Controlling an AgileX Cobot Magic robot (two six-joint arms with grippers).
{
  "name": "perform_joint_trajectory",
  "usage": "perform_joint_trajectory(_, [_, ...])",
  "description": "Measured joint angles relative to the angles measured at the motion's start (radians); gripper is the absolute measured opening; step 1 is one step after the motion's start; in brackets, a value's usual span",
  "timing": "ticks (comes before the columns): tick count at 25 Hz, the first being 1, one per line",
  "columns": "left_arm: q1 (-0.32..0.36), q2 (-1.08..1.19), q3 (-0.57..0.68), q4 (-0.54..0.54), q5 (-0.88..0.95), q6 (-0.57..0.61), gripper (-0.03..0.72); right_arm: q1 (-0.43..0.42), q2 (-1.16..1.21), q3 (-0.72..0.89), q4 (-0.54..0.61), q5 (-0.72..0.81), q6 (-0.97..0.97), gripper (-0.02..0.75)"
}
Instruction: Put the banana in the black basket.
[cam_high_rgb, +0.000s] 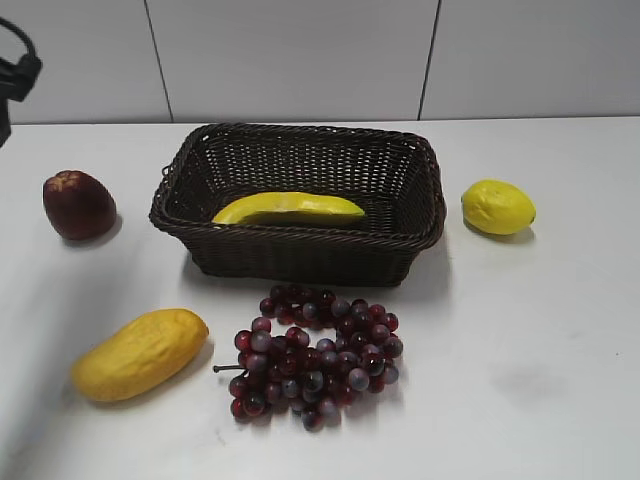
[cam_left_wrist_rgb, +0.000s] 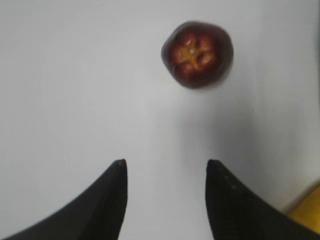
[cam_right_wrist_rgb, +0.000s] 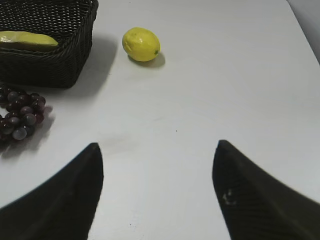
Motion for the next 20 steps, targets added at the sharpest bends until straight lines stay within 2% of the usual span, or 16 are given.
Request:
perform_joint_trajectory(4, [0.127, -0.001, 0.000, -0.074, 0.052, 0.026, 0.493, 0.000, 0.000, 0.000, 0.000, 0.000, 0.000, 0.519])
perform_joint_trajectory(7, [0.169, -0.033, 0.034, -0.106, 0.052, 0.034, 0.493, 0.000, 0.000, 0.000, 0.000, 0.000, 0.000, 0.519])
perform_joint_trajectory(11, [0.170, -0.148, 0.161, -0.155, 0.052, 0.038, 0.492, 0.000, 0.000, 0.000, 0.000, 0.000, 0.000, 0.519])
perform_joint_trajectory(20, [0.170, -0.544, 0.491, -0.161, 0.048, 0.038, 0.490, 0.000, 0.000, 0.000, 0.000, 0.000, 0.000, 0.519])
